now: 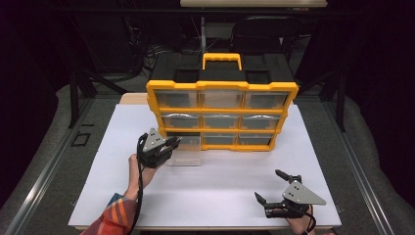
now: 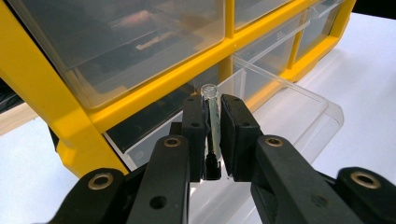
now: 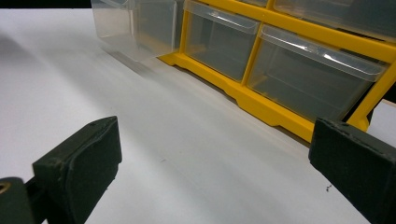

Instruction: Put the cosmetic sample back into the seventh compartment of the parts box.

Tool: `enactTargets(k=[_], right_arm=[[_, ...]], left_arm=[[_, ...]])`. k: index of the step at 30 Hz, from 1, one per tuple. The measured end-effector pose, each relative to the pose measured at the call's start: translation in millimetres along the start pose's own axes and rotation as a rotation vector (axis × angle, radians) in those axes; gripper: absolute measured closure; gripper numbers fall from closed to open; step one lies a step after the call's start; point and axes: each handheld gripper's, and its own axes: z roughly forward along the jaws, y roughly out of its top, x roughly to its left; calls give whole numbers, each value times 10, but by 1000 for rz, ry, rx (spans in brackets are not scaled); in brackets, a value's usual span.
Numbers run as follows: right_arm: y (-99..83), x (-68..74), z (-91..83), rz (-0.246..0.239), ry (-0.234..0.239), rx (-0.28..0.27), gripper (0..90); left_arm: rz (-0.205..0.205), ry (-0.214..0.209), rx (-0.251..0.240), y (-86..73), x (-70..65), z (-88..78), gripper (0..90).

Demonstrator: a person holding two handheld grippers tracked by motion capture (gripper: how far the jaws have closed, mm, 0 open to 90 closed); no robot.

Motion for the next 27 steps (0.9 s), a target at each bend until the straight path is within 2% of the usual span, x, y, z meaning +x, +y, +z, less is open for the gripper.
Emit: enactTargets(k=[12, 14, 19, 22, 24, 27], right_arm=[[0, 0, 0, -1, 0, 0, 18], [-1, -2, 0, 0, 1, 1, 17], [1, -5, -9, -3, -3, -2, 18], [0, -6, -14, -2, -1, -6, 18], [-1, -7, -16, -2, -1, -8, 18], [-5, -15, -20, 0, -3, -8, 18]], left_arm=[[0, -9, 17, -2, -10, 24, 797], [-10, -1, 4, 7, -7, 11, 714], [-30, 22, -36, 41, 3, -82, 405], [-34, 22, -43, 44, 3, -130, 254], [-32, 22, -42, 40, -3, -154, 182], [-33, 26, -46, 20, -18, -193, 125]])
